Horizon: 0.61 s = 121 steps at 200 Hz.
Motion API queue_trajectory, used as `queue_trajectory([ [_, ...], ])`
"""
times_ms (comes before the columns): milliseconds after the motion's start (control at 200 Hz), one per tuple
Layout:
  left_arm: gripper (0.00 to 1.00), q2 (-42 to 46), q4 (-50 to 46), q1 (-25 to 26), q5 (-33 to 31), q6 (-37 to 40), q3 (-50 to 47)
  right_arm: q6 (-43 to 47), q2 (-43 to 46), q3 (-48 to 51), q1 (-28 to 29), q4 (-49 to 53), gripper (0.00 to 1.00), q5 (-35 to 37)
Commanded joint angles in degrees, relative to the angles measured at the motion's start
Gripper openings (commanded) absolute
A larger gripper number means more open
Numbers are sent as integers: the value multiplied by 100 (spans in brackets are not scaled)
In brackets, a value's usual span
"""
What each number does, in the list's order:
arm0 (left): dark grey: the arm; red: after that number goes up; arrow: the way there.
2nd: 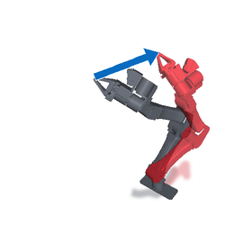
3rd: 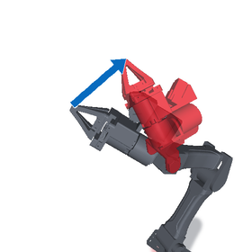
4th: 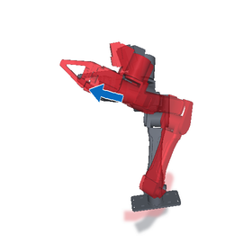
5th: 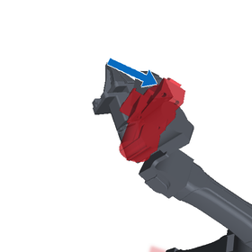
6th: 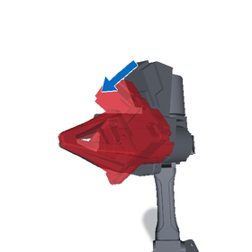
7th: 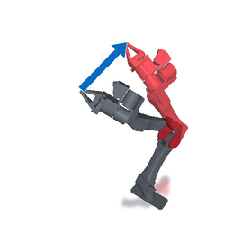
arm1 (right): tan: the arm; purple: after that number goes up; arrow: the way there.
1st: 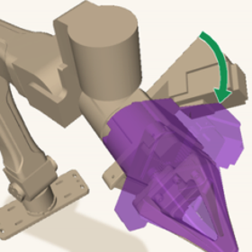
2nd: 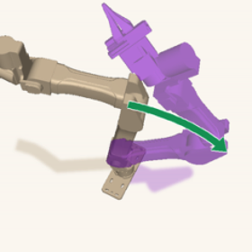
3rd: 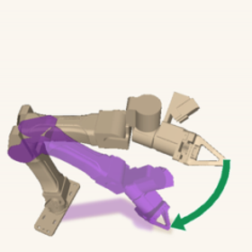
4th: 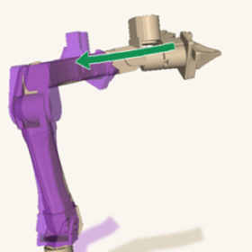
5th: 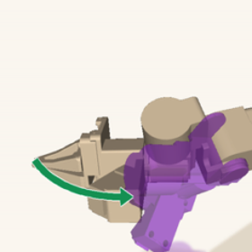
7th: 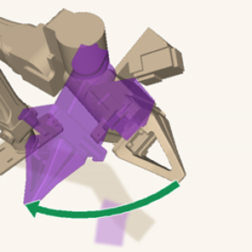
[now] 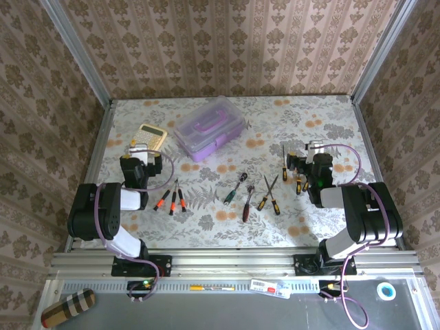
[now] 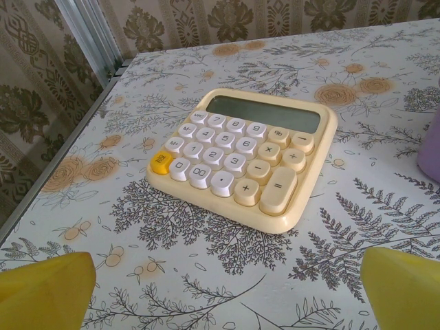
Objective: Pack the tool kit
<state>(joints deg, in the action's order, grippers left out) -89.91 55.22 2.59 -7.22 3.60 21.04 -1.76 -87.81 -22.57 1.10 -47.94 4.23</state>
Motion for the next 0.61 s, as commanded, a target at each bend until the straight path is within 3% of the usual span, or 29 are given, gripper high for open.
queue_trajectory([
  [0,100,70,-153,9,133,45,94,-9,10,-131,-22,-5,100,-47],
  [125,100,87,-247,-109,375,-30,125,-9,10,-132,-22,-5,100,-49],
  [600,100,74,-246,-119,371,-26,129,0,14,-116,-22,-13,100,-45],
])
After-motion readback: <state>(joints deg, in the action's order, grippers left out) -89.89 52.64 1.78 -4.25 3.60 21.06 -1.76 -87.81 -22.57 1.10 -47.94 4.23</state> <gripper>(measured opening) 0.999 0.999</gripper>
